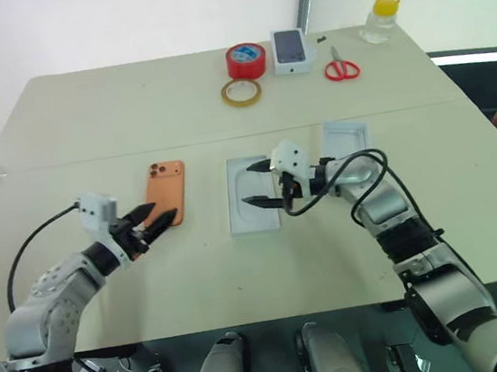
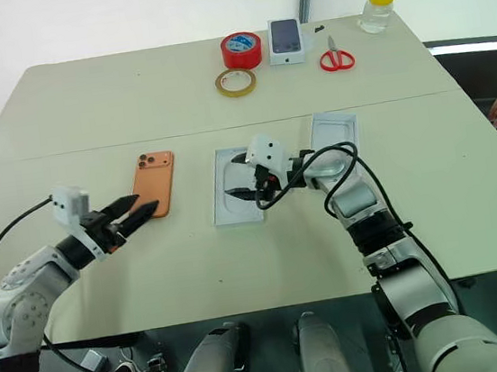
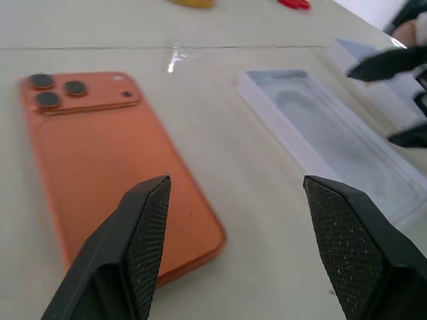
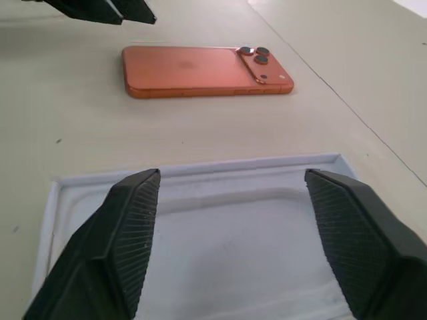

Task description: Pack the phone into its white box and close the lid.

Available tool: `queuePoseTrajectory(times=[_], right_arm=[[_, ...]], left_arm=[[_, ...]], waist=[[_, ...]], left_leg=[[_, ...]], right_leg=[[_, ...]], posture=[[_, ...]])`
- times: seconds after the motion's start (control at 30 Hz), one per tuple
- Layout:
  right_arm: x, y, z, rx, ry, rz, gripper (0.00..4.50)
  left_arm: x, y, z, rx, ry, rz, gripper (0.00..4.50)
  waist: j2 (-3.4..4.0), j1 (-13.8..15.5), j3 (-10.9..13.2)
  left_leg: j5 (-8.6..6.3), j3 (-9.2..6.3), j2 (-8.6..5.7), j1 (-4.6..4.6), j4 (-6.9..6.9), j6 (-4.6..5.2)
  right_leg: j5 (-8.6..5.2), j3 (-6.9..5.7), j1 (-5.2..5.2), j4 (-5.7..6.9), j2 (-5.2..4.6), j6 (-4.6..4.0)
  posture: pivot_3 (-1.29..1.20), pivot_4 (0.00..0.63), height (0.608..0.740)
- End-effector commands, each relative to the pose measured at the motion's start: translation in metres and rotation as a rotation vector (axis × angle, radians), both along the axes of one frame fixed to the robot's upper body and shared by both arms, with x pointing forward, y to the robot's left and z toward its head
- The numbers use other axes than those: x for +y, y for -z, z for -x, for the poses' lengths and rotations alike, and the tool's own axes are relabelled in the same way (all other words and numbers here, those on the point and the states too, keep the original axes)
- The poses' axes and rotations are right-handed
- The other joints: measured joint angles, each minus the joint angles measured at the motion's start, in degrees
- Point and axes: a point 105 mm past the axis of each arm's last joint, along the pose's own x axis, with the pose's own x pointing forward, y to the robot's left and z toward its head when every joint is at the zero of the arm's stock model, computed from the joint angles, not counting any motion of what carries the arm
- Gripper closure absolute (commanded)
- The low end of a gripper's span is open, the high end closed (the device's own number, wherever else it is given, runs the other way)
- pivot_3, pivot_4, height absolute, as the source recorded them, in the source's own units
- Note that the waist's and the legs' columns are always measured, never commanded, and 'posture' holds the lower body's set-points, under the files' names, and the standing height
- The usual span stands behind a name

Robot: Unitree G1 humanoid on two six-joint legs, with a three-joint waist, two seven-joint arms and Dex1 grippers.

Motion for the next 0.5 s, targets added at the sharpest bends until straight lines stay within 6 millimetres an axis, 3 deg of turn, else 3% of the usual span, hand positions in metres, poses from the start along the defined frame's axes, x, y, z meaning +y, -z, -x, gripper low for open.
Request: queuePoseTrajectory(times=[0.03,0.07,0.2,0.4,0.5], right_arm=[[0.028,-0.024,0.004,-0.050,-0.034,-0.069,1.86],[0.037,-0.023,0.007,-0.084,-0.063,-0.041,2.19],[0.065,-0.021,0.006,-0.162,-0.064,-0.013,4.36],[0.093,-0.018,-0.007,-0.168,0.016,0.007,4.48],[0.109,-0.022,-0.013,-0.204,0.059,0.021,4.48]], left_arm=[[0.022,-0.015,-0.012,0.016,-0.121,0.143,1.15],[0.027,-0.018,-0.015,0.021,-0.129,0.184,1.15],[0.047,-0.021,-0.023,0.084,-0.180,0.302,1.15],[0.070,-0.006,-0.034,0.203,-0.236,0.257,1.15],[0.069,-0.002,-0.039,0.246,-0.207,0.263,1.15]], waist=[[-0.01,0.0,0.0],[-0.01,0.0,0.0],[-0.03,-0.3,0.0],[-0.08,-0.3,0.0],[-0.13,-0.4,-0.1]], left_leg=[[0.02,0.00,0.01,0.00,0.02,-0.02],[0.04,0.00,0.01,0.00,0.02,-0.02],[0.22,0.01,0.02,-0.01,0.06,-0.30],[0.42,0.01,0.02,-0.01,0.07,-0.58],[0.56,0.00,0.02,-0.01,0.04,-0.65]], right_leg=[[0.01,-0.01,-0.02,0.03,0.01,-0.01],[0.01,-0.01,-0.01,0.06,0.01,-0.01],[0.03,0.00,-0.15,0.29,0.05,-0.02],[0.03,0.01,-0.27,0.53,0.07,-0.04],[0.07,0.01,-0.40,0.77,0.09,-0.12]], posture=[[0.00,0.150,0.740],[0.00,0.150,0.740],[0.00,0.150,0.740],[0.00,0.150,0.740],[0.00,0.150,0.740]])
